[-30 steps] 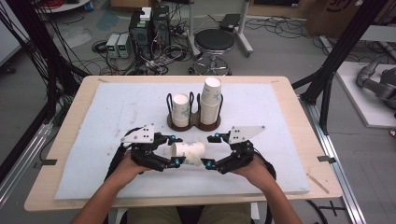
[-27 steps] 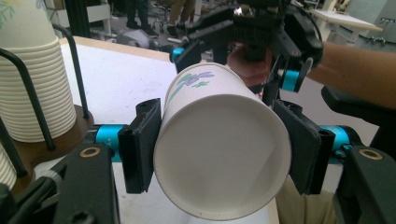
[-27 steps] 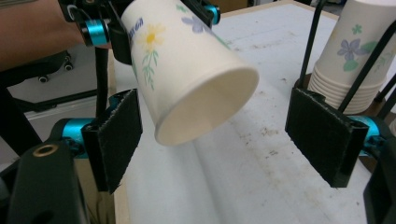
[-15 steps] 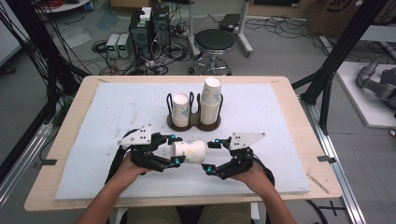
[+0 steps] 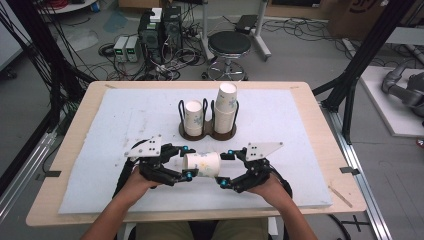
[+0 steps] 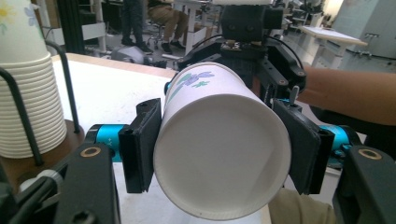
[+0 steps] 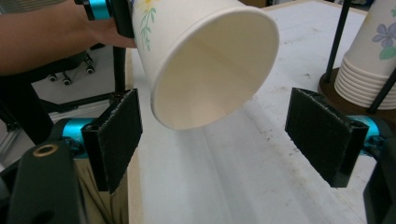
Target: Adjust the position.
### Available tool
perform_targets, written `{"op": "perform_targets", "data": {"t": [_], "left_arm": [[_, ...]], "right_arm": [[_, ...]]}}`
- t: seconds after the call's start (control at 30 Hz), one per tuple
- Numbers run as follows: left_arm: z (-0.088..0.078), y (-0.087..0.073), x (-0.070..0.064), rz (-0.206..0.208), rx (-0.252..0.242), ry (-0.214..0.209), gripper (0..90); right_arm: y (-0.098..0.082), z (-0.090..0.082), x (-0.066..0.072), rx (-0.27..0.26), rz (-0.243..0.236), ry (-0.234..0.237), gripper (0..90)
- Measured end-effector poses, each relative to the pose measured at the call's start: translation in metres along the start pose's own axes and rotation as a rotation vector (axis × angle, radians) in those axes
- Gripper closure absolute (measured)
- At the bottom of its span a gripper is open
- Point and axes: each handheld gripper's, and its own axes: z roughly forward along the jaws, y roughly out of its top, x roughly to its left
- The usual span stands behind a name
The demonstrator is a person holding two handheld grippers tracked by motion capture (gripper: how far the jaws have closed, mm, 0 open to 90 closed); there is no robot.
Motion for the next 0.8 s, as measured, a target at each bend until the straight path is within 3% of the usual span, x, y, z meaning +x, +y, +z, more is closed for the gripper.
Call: {"op": "perform_targets", "data": {"t": [0.5,0.8], "left_arm": [[0.005,0.0,-0.004,0.011,0.008,-0.06,36.5],[0.008,-0.002,-0.005,0.01,0.009,-0.096,36.7]], "right_arm": [[0.002,0.008,0.001,0.0,-0.031,0.06,19.4],[0.002,0.011,0.001,-0.02,-0.035,0.136,20.2]]}}
